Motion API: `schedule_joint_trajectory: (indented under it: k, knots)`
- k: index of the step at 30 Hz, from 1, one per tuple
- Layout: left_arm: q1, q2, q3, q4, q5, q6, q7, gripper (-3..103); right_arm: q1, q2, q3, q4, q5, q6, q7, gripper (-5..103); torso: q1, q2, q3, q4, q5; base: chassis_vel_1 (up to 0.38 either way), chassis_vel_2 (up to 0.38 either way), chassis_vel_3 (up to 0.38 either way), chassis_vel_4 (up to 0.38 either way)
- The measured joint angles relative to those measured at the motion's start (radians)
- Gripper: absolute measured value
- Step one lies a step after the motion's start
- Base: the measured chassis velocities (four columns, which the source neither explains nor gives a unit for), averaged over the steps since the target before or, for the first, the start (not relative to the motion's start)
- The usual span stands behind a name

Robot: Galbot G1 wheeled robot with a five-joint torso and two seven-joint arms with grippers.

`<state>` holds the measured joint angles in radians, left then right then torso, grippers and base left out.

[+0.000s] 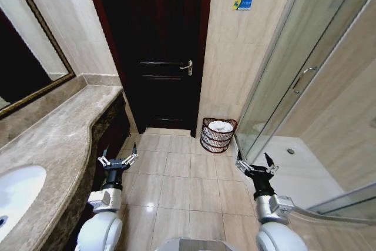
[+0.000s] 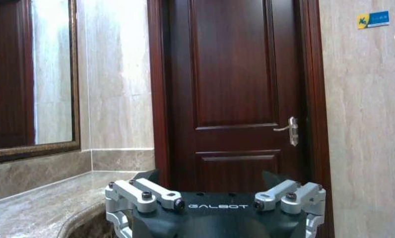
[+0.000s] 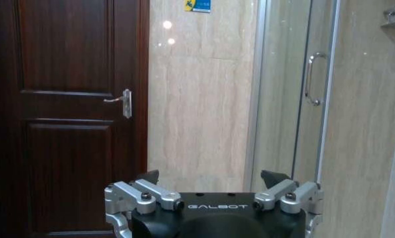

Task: Discard the used towel into the hamper.

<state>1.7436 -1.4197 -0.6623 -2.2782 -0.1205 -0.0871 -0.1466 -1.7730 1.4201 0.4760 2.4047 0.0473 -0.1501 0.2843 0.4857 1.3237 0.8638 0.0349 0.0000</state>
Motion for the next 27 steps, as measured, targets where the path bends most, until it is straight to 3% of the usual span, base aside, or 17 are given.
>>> schedule_joint_trajectory:
  k: [27]
  knots:
    - [0.0, 0.0, 0.0, 0.0, 0.0, -0.001, 0.001, 100, 0.0, 0.0, 0.0, 0.0, -0.001, 0.001, -0.002, 100, 0.0, 0.0, 0.0, 0.0, 0.0, 0.0, 0.0, 0.0, 0.0]
